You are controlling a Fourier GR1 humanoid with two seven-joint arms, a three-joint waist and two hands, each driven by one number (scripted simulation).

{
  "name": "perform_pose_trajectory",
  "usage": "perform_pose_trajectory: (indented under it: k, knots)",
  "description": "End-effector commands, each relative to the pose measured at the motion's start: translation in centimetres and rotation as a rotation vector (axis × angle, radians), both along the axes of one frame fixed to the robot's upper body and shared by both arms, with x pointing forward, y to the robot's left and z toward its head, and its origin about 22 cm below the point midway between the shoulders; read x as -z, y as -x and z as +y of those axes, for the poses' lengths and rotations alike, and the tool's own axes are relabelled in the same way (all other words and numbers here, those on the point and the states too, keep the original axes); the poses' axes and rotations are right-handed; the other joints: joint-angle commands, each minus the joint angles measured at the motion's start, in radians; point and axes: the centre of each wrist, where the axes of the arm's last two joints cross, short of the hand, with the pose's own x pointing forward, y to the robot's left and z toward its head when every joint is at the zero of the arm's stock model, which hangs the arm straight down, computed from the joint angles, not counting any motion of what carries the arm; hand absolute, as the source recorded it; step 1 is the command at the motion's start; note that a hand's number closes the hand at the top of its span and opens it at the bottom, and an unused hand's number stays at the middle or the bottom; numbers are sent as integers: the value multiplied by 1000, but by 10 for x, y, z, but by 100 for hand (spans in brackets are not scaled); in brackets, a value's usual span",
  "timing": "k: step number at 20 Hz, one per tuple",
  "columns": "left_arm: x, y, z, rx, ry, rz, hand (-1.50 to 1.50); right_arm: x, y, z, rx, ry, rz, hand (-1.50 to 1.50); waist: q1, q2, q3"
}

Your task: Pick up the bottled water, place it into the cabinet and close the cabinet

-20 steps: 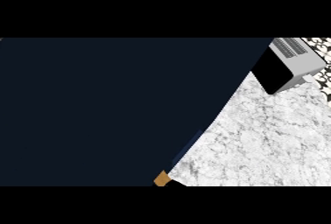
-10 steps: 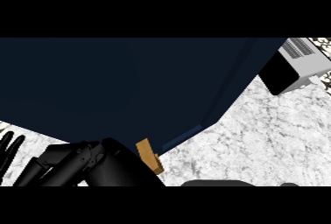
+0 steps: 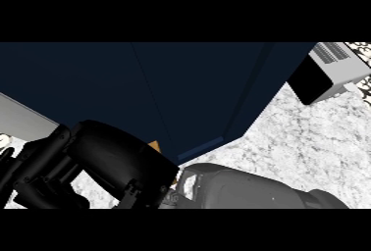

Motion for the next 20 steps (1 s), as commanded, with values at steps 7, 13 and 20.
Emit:
perform_pose_trajectory:
  k: [7, 13, 20]
  knots:
    - [-13, 15, -11, -28, -10, 5, -150, 20, -64, -19, 34, -3, 71, 150, -19, 2, -4]
    - [-12, 17, -2, -16, 9, 7, -150, 29, -109, -60, 190, 6, 9, 150, -15, 7, -5]
    - [-16, 15, -2, -25, -9, 13, -150, 38, -127, -73, 370, 45, -80, 150, -31, 6, -5]
